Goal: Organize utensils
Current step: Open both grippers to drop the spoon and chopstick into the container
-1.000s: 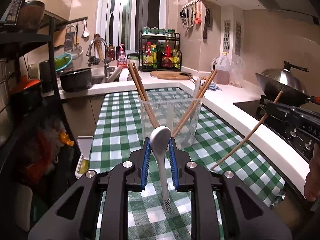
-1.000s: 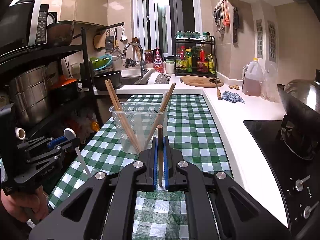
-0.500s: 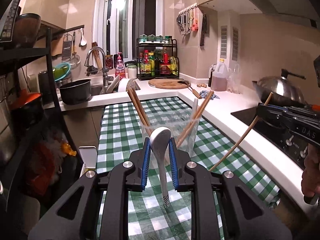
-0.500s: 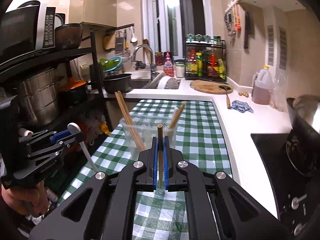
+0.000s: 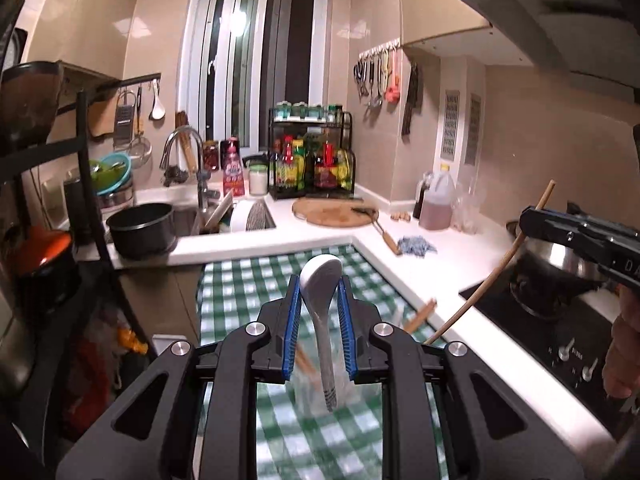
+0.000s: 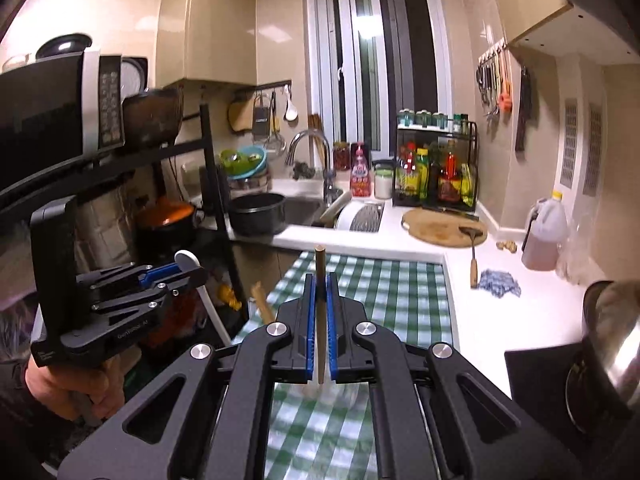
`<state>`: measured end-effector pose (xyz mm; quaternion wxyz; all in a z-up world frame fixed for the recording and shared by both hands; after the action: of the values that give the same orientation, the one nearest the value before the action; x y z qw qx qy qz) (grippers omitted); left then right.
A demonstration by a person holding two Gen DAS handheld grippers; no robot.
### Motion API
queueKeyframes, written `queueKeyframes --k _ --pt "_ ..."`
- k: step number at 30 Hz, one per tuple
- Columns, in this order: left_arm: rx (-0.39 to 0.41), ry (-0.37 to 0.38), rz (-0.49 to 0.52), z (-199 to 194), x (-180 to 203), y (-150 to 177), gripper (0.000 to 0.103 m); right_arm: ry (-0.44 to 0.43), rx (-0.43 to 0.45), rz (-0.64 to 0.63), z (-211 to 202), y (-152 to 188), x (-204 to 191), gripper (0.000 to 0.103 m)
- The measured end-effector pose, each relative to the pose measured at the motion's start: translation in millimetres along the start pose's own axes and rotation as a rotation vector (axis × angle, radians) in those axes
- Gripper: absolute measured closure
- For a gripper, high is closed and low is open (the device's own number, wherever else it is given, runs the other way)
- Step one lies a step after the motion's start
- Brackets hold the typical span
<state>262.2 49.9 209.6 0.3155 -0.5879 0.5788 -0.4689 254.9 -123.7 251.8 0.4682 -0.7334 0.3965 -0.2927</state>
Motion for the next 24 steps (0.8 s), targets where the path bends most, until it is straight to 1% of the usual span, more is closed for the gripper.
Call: queueKeyframes --k 4,6,8,11,15,20,24 --pt "0.026 0.006 0.011 17 8 -17 0.085 0.021 0.031 -0.005 13 -18 7 0.098" --pt "0.023 0.008 0.014 30 12 -19 0.085 0.032 0.027 -0.005 26 -20 11 0.098" --pt "0.013 0.007 0.015 46 13 -14 0.085 0.035 0.014 0.002 41 -15 14 0.098" --pt "-0.007 -0.001 0.017 68 12 3 0.085 0.045 -0.011 0.015 62 1 20 0.098" --pt "-0.057 -0.018 0.016 93 6 34 0.085 0.047 -0.059 0.017 85 25 23 0.098" --pt "-0.104 -0.032 0.013 107 -3 55 0.084 0.046 -0.109 0.023 103 48 27 0.098" --pt "-0.132 -0.042 0.009 113 -6 65 0.084 0.051 -0.135 0.019 109 57 25 0.097"
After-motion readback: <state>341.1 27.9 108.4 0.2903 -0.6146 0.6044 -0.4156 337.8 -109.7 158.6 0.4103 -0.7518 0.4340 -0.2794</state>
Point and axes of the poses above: each gripper's, at about its wrist camera, not at the fingertips, and z roughly the way its jaws point, x to its right, y to its underside, the point moved 7 cm from there along z, roughly the way its jaws point, and after that the axes turned 8 degrees about -z, right-handed, at the moved point
